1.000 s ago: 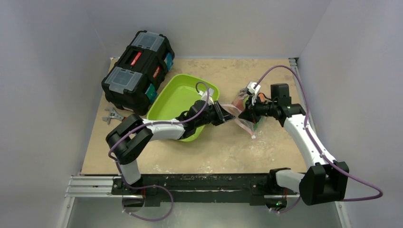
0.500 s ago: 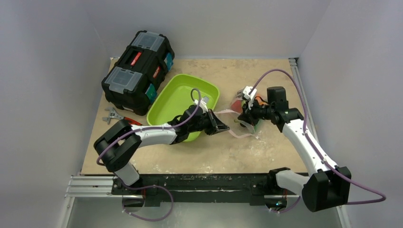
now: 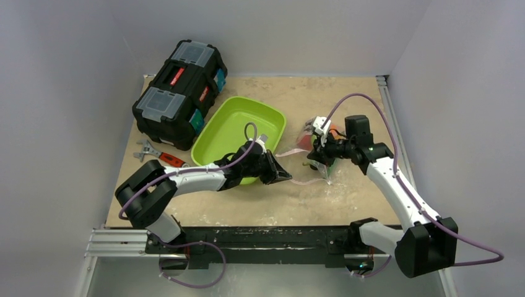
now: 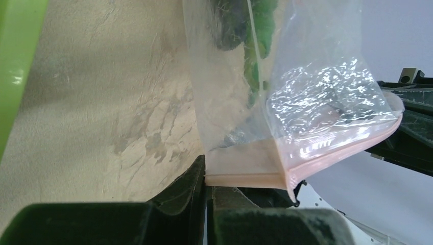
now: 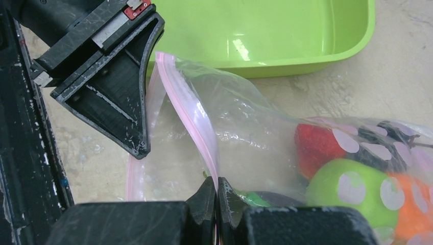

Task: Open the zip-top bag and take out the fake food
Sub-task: Open the zipper of the food storage bag at the center of the board.

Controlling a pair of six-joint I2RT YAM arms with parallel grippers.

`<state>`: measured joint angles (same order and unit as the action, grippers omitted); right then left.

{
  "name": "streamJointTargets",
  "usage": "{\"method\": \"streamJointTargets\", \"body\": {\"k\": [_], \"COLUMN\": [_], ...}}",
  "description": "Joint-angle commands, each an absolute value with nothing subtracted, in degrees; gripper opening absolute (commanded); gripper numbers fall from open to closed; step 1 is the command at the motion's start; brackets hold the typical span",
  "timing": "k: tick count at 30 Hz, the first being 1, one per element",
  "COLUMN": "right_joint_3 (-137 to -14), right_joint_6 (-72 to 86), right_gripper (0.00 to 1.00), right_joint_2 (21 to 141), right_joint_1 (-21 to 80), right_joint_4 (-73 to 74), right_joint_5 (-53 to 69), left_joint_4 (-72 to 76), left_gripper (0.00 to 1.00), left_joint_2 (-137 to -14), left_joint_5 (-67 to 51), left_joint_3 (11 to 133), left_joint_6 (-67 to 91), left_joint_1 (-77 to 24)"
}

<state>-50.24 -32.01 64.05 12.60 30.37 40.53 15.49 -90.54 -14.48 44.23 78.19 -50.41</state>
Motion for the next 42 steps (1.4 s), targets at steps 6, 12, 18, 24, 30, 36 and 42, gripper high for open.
{"method": "streamJointTargets", "body": {"k": [6, 12, 18, 24, 30, 36, 42], "right_joint_3": [-49.23, -49.48, -49.63, -49.66, -49.75, -50.05, -50.43], "right_joint_6": [-33.46, -32.80, -32.91, -33.05, -33.21, -34.08, -35.05], "right_gripper": [0.00, 0.00, 0.00, 0.00, 0.00, 0.00, 0.00], "right_joint_2": [64.25, 63.82, 63.56, 63.68, 63.63, 63.88, 64.31], "right_joint_1": [15.18, 15.62, 15.64, 15.58, 15.59, 15.64, 15.60], "right_joint_4": [28.39, 28.02, 28.53, 28.78, 29.24, 30.01, 30.99], "right_joint_5": [41.39, 40.64, 41.83, 42.19, 42.52, 42.84, 43.24], "left_joint_4": [13.40, 11.44, 12.61, 12.60, 10.25, 6.16, 19.46], "left_gripper": [0.00, 0.00, 0.24, 0.56, 0.71, 0.76, 0.99], "left_joint_2": [-85.40, -84.93, -82.57, -75.37, -64.86, -53.57, -49.91], "left_joint_5": [-17.01, -17.04, -18.28, -17.42, -15.79, -9.72, -6.05], "left_joint_3": [43.68, 41.88, 41.01, 38.36, 35.70, 35.89, 30.53], "left_joint_6": [77.42, 75.98, 72.06, 67.00, 60.37, 47.04, 41.31], "left_joint_1": [-51.20, -51.11, -51.09, -51.09, -51.17, -51.48, -50.61]}}
